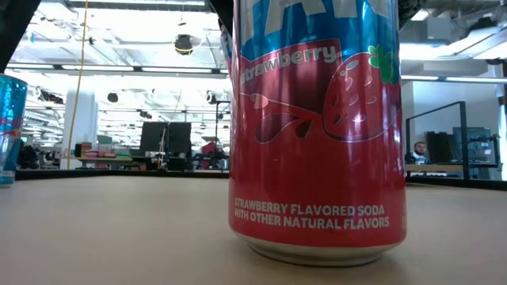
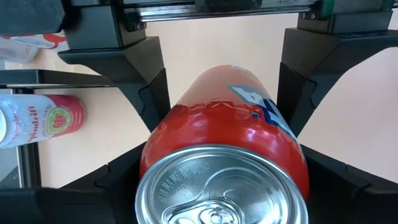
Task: Place canned beverage on shelf
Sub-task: Put the top orange soda can on the shelf
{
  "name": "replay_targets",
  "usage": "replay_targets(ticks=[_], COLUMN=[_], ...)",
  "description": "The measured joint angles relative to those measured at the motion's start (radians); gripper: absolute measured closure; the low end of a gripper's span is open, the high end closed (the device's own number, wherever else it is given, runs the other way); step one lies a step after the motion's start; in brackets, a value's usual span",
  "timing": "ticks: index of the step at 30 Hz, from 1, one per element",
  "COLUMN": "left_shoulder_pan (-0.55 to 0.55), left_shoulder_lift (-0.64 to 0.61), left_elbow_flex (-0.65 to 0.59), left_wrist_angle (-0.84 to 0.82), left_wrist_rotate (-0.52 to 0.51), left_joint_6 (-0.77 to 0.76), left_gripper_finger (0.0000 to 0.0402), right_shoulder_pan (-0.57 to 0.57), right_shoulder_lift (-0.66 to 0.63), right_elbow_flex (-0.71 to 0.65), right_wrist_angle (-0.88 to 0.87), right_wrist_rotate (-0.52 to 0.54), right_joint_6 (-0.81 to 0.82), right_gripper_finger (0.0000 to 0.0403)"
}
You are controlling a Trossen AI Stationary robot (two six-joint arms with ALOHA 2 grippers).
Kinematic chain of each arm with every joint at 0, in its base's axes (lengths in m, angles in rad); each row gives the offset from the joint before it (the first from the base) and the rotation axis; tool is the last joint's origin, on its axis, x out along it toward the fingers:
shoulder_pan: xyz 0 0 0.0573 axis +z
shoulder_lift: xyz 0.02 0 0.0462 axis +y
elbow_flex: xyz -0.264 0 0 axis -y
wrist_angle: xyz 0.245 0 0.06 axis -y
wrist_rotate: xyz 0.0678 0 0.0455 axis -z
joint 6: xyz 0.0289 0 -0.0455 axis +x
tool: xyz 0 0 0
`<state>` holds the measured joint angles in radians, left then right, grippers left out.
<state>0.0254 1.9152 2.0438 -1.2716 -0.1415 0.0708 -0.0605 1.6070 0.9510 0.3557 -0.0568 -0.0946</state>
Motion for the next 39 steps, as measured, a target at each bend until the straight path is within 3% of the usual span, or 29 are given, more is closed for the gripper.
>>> replay_targets(ticks=[7, 28, 39], left_shoulder_pan=[0.0, 0.0, 0.011], left_shoulder_lift=[0.0, 0.0, 0.0], left_elbow_flex=[0.0, 0.0, 0.0], left_wrist_angle=[0.007, 0.0, -0.062], left_wrist_rotate=[-0.003, -0.002, 0.001], left_joint_6=[-0.008, -0.013, -0.058], left_gripper_finger=[0.0098, 0.01, 0.0106], right_shoulder_pan=[0.0, -0.001, -0.022], right_shoulder_lift=[0.001, 0.001, -0.068], right_elbow_flex=[0.0, 0.0, 0.002], right_wrist_angle=[-0.007, -0.057, -0.347], right_wrist_rotate=[0.006, 0.005, 0.006], right_joint_6=[-0.003, 0.0, 0.0], right_gripper_finger=[0.0014, 0.0024, 0.0024])
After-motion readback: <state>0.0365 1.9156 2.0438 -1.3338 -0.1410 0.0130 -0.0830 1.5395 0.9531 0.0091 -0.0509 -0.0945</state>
